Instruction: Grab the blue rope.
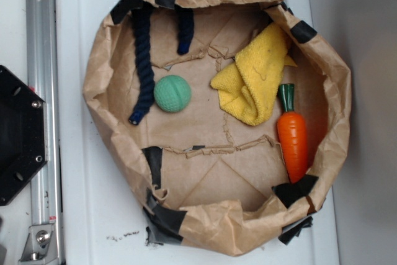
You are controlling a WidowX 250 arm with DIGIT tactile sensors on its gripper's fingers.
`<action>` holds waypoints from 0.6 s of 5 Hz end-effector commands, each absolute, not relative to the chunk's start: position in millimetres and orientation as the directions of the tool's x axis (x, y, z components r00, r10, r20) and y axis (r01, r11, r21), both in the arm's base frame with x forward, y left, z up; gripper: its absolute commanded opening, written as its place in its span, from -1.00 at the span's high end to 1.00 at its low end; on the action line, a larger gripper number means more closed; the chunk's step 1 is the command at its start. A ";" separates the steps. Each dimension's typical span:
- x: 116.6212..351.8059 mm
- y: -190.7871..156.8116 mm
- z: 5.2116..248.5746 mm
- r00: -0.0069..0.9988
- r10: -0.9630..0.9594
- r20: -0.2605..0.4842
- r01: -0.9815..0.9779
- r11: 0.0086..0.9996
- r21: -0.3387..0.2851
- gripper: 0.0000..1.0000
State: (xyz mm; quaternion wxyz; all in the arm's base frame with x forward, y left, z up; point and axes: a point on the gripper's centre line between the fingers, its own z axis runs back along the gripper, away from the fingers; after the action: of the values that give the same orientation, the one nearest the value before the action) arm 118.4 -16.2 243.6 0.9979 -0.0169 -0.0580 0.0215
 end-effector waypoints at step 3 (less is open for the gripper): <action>212.4 23.4 193.7 0.895 0.416 0.160 -0.423 0.906 0.012 -1.00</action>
State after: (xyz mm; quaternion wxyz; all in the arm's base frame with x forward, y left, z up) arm 214.6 14.4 185.6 0.9760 0.0265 -0.0672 0.2053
